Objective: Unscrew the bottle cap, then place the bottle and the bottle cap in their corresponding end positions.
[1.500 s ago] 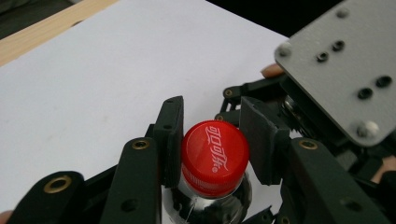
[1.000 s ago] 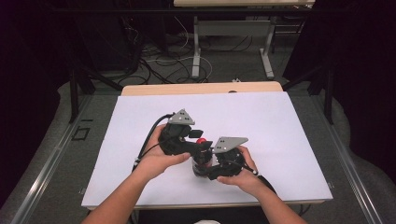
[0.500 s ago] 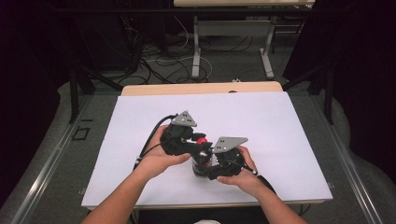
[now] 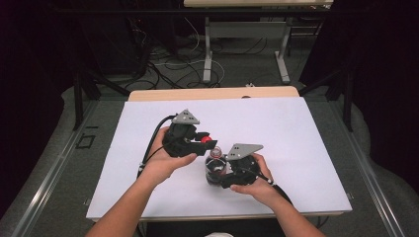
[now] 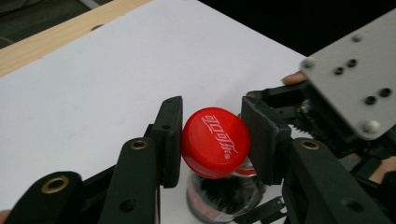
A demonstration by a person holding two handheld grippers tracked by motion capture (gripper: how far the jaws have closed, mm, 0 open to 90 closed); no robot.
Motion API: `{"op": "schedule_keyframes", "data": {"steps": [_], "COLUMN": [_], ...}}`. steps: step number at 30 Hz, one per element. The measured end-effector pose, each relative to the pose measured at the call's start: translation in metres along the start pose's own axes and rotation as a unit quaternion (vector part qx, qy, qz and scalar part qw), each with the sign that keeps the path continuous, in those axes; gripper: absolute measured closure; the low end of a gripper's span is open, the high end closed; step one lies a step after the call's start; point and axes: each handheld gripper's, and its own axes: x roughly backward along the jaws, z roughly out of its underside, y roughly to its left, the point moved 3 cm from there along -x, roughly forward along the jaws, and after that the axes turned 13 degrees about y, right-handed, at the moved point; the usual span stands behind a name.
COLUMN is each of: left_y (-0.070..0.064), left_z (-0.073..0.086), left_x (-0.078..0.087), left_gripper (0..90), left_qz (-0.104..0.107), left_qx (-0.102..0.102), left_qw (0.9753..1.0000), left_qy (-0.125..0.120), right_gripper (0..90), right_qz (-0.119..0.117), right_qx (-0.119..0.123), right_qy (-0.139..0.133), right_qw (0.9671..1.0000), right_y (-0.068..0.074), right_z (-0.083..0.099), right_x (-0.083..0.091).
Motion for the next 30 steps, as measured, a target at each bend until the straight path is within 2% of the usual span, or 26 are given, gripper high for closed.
{"op": "schedule_keyframes", "data": {"steps": [4,12,17,23,24,27,28,30], "left_y": [0.010,0.029,0.039,0.051,0.053,0.058,0.060,0.062], "left_z": [0.005,0.020,0.030,0.043,0.045,0.053,0.055,0.059], "left_x": [0.002,0.002,0.000,-0.003,-0.004,-0.005,-0.006,-0.008], "left_gripper": [60.6,60.6,60.6,60.6,60.6,60.6,60.6,60.5], "left_qz": [-0.021,-0.043,-0.047,-0.052,-0.052,-0.051,-0.053,-0.050], "left_qx": [0.012,0.043,0.058,0.079,0.085,0.100,0.107,0.106], "left_qw": [0.9997,0.9982,0.9972,0.9955,0.9949,0.9936,0.9928,0.9930], "left_qy": [0.003,-0.002,-0.009,-0.006,-0.013,-0.007,-0.012,-0.017], "right_gripper": [30.6,30.6,30.6,30.6,30.6,30.6,30.6,30.6], "right_qz": [0.007,0.018,0.028,0.039,0.043,0.055,0.057,0.062], "right_qx": [-0.007,-0.021,-0.026,-0.040,-0.042,-0.052,-0.057,-0.064], "right_qy": [-0.009,-0.008,-0.013,-0.012,-0.012,-0.011,-0.010,-0.015], "right_qw": [0.9999,0.9996,0.9992,0.9984,0.9981,0.9971,0.9967,0.9959], "right_y": [-0.003,-0.009,-0.013,-0.021,-0.024,-0.032,-0.035,-0.041], "right_z": [0.000,0.002,0.004,0.006,0.006,0.007,0.006,0.005], "right_x": [0.000,0.001,0.001,0.002,0.001,0.000,0.000,0.000]}}
